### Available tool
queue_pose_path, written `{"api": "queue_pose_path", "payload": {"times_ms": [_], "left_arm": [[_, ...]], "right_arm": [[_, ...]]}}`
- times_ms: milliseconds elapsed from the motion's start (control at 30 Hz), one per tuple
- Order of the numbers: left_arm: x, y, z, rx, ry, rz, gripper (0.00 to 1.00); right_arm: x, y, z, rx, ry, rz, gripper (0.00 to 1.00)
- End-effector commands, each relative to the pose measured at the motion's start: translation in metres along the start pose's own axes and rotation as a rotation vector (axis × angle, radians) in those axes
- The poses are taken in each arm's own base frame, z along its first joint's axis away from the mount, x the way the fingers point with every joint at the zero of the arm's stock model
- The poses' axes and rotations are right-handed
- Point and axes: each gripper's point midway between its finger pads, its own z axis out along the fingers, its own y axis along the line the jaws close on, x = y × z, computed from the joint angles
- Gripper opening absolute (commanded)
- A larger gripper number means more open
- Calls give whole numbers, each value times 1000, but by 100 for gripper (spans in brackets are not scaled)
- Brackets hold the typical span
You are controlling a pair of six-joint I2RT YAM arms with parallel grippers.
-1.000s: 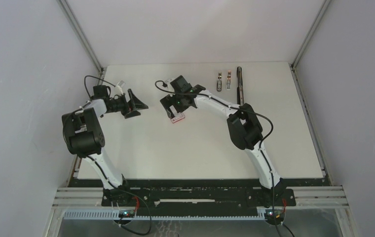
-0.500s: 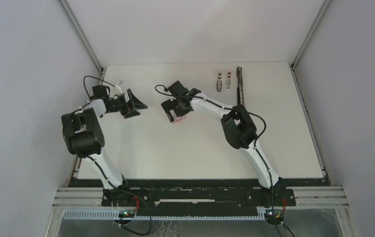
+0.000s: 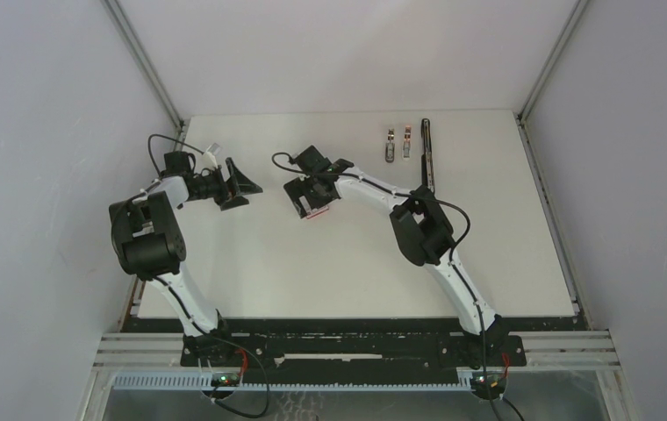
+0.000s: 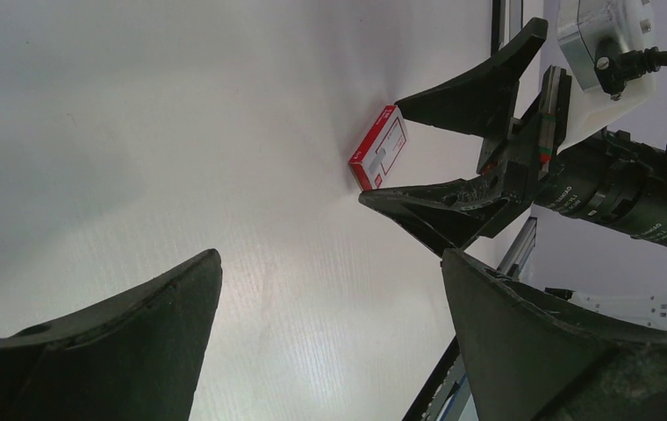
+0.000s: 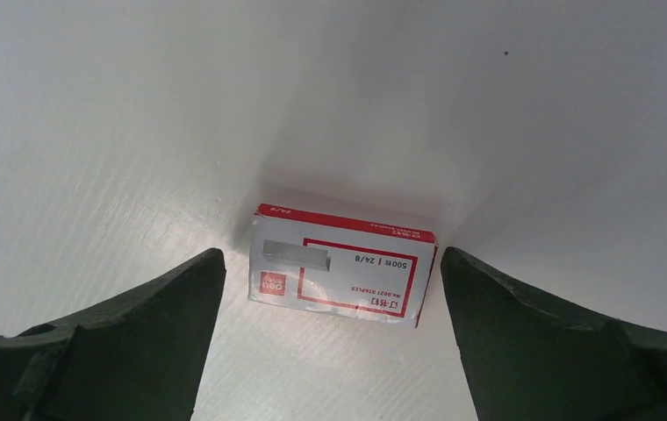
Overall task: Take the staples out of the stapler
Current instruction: Move the staple box to the center of the board.
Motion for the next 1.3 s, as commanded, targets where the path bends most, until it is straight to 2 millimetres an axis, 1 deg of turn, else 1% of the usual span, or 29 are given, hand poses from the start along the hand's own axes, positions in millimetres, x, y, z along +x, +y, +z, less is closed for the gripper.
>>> {"api": "queue_pose_path", "payload": {"times_ms": [0,133,300,433,600,867,1100,1267], "left_arm": [[-10,-3,-3,15,-24,24,100],[-10,-2,-2,14,-25,21,100],[-10,-2,-2,16,-23,18,100],[-10,-1,-2,15,-22,16,100],[-9,0,-1,17,-21,12,100],[-8,3,0,17,-17,3,100],[-8,2,-1,16,-18,5,100],[-8,3,0,14,-18,3,100]], "right_arm": [[-7,4,2,20,-20,10,90],[-9,1,-1,42,-31,9,82],[-11,-5,-4,73,-40,3,80],[-13,-17,-8,128,-55,3,78],[-20,-38,-16,187,-78,27,77],[-24,-76,-28,269,-106,76,73],[-29,-126,-36,365,-124,149,73],[-28,-162,-45,406,-129,235,72]]}}
